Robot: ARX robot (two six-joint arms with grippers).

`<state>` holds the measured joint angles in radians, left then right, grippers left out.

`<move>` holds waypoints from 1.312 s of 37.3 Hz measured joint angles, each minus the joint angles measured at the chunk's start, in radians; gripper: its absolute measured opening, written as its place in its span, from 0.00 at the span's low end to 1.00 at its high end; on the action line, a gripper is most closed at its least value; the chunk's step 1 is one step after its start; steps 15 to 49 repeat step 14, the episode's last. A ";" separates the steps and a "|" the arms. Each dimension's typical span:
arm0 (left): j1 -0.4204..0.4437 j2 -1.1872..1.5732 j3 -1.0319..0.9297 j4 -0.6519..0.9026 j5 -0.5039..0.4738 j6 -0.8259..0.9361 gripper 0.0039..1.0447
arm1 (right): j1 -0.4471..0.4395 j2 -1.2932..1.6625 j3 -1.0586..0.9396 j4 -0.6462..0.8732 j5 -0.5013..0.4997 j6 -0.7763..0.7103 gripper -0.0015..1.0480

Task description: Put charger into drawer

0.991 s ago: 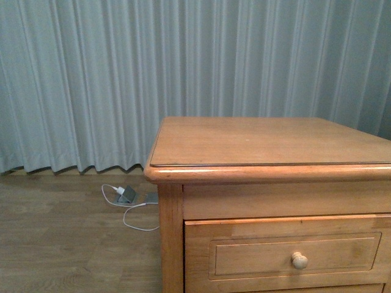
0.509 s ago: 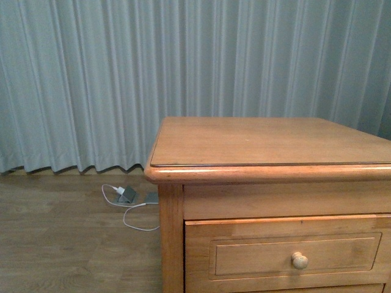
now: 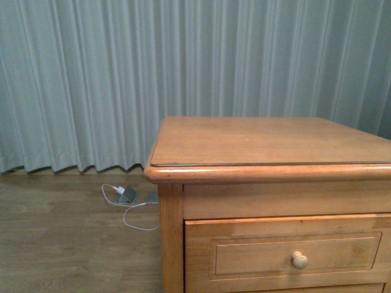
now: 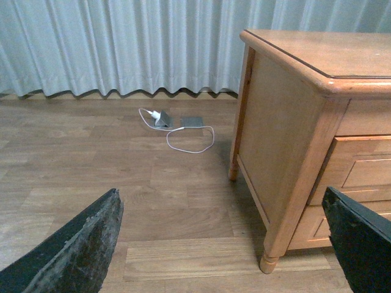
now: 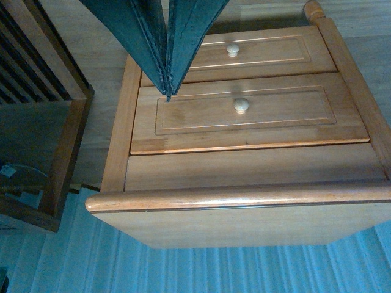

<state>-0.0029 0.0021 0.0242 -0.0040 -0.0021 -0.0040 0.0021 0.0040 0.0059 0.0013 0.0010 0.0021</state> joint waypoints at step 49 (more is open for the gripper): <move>0.000 0.000 0.000 0.000 0.000 0.000 0.94 | 0.000 0.000 0.000 -0.001 0.000 -0.002 0.65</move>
